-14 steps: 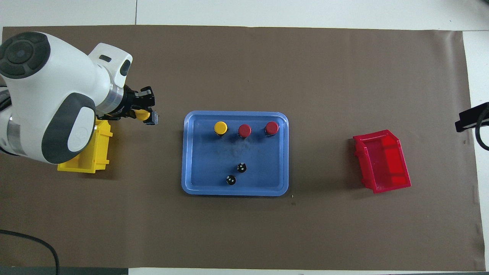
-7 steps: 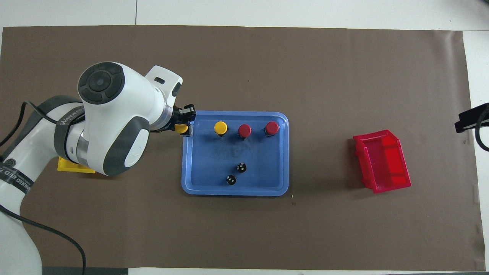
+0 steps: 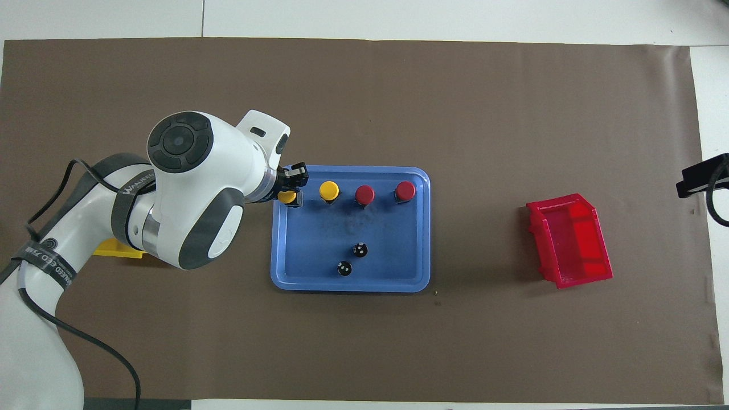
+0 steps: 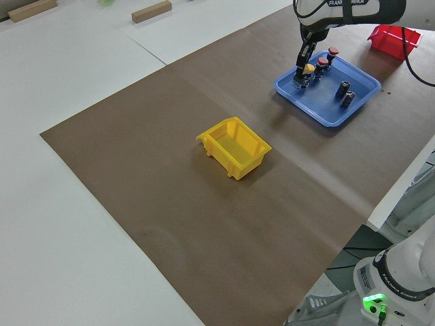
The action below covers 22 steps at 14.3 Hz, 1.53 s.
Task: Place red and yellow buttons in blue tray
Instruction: 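Lower the yellow button into the tray and open the left gripper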
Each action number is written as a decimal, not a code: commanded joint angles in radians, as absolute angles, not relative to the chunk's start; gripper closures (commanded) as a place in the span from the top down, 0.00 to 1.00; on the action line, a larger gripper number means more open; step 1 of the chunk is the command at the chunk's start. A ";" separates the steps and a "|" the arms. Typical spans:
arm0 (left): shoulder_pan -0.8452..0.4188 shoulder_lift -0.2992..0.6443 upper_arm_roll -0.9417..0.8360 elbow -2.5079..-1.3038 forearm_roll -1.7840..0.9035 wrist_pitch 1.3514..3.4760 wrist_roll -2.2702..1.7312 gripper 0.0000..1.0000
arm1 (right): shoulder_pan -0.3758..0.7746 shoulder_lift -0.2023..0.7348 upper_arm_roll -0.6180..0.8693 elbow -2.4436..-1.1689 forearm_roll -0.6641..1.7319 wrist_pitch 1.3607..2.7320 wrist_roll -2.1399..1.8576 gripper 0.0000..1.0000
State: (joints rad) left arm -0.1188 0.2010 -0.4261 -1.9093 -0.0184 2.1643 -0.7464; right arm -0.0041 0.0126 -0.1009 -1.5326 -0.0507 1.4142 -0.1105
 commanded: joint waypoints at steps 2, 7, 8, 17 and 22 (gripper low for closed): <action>-0.123 0.212 -0.423 -1.968 0.008 2.255 -0.788 0.01 | -0.008 -0.011 -0.095 -1.560 -0.058 1.422 -0.132 1.00; -0.129 0.253 -0.425 -1.970 0.078 2.289 -0.830 0.01 | -0.008 -0.011 -0.095 -1.560 -0.058 1.422 -0.132 1.00; -0.129 0.253 -0.423 -1.968 0.078 2.289 -0.828 0.03 | -0.008 -0.011 -0.095 -1.560 -0.058 1.422 -0.132 1.00; -0.126 0.239 -0.425 -1.896 0.084 2.166 -0.827 0.76 | -0.008 -0.011 -0.095 -1.560 -0.057 1.422 -0.132 1.00; -0.065 0.160 -0.387 -1.830 0.083 1.946 -0.636 1.00 | -0.008 -0.011 -0.095 -1.560 -0.058 1.422 -0.132 1.00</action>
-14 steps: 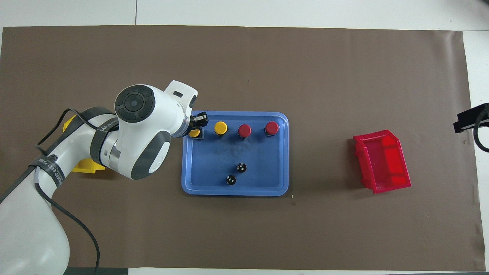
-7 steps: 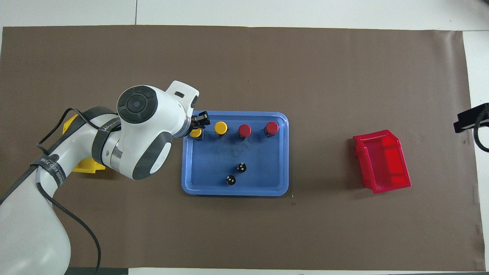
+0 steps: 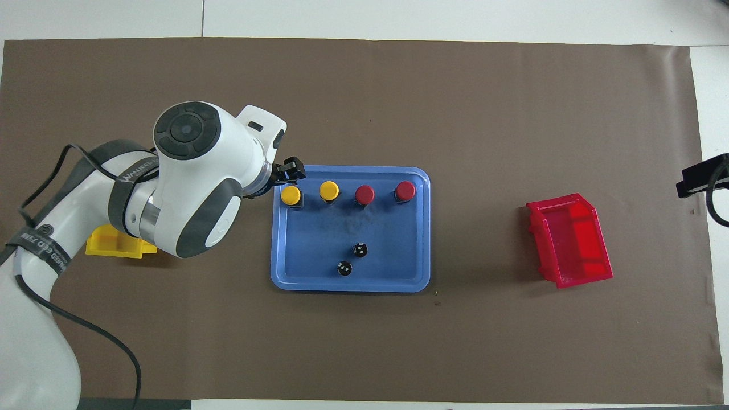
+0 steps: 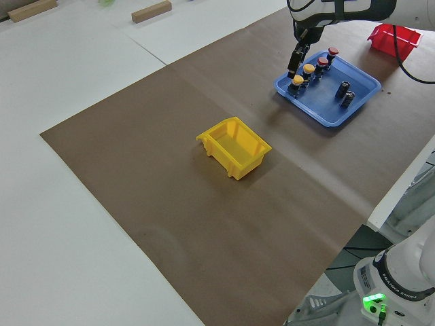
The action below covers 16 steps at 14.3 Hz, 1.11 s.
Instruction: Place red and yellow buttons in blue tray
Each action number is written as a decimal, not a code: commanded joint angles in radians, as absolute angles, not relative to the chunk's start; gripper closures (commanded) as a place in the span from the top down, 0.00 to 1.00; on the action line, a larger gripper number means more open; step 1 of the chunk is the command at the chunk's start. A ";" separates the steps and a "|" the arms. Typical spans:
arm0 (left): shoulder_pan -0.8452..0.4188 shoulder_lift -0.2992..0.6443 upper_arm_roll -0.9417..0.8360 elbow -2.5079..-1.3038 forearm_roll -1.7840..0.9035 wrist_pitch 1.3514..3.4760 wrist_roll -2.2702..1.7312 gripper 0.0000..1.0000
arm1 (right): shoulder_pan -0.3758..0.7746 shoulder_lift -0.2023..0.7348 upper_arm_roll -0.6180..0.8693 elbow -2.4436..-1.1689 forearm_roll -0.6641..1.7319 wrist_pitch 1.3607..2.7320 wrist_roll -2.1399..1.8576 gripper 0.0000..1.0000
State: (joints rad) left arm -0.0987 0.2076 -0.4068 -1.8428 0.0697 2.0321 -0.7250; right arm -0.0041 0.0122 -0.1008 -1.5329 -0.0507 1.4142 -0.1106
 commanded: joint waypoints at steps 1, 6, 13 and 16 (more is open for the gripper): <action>-0.063 0.156 -0.356 -1.792 0.083 1.884 -0.571 1.00 | -0.008 -0.011 -0.095 -1.560 -0.058 1.422 -0.132 1.00; -0.084 0.039 -0.142 -1.747 0.063 1.708 -0.248 1.00 | -0.008 -0.011 -0.095 -1.560 -0.058 1.422 -0.132 1.00; -0.149 -0.074 0.031 -1.735 0.012 1.574 0.064 1.00 | -0.008 -0.011 -0.095 -1.560 -0.057 1.427 -0.129 1.00; -0.149 -0.068 0.035 -1.686 0.009 1.588 0.069 1.00 | -0.006 -0.011 -0.095 -1.560 -0.057 1.431 -0.127 1.00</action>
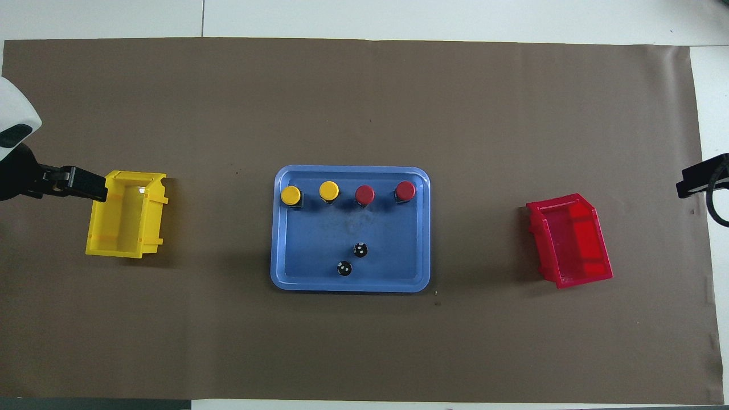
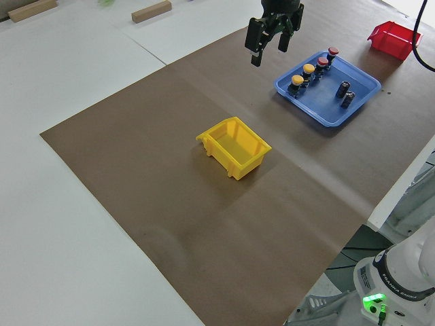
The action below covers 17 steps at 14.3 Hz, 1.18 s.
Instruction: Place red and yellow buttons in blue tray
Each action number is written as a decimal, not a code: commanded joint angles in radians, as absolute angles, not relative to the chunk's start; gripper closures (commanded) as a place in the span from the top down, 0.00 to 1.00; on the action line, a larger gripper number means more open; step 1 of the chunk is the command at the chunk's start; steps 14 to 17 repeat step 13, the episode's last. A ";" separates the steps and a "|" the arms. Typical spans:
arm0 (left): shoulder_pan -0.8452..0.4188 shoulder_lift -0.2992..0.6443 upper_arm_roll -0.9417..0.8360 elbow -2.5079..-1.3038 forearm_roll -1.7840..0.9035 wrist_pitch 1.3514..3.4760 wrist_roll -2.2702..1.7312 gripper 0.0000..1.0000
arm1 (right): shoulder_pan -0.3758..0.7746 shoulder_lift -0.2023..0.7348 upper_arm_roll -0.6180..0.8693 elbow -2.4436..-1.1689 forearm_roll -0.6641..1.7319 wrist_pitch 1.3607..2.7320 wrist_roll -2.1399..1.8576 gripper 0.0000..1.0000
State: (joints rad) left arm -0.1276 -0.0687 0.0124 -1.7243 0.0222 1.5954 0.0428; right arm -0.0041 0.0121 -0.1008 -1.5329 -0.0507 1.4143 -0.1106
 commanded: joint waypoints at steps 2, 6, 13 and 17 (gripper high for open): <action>-0.146 -0.060 0.040 -1.642 -0.011 1.583 0.069 1.00 | -0.008 -0.011 -0.095 -1.560 -0.057 1.431 -0.127 1.00; -0.144 -0.063 0.058 -1.628 -0.043 1.552 0.109 1.00 | -0.006 -0.011 -0.095 -1.560 -0.057 1.433 -0.127 1.00; -0.143 -0.064 0.063 -1.624 -0.038 1.554 0.118 1.00 | -0.006 -0.011 -0.095 -1.560 -0.057 1.433 -0.129 1.00; -0.143 -0.064 0.063 -1.624 -0.038 1.554 0.118 1.00 | -0.006 -0.011 -0.095 -1.560 -0.057 1.433 -0.129 1.00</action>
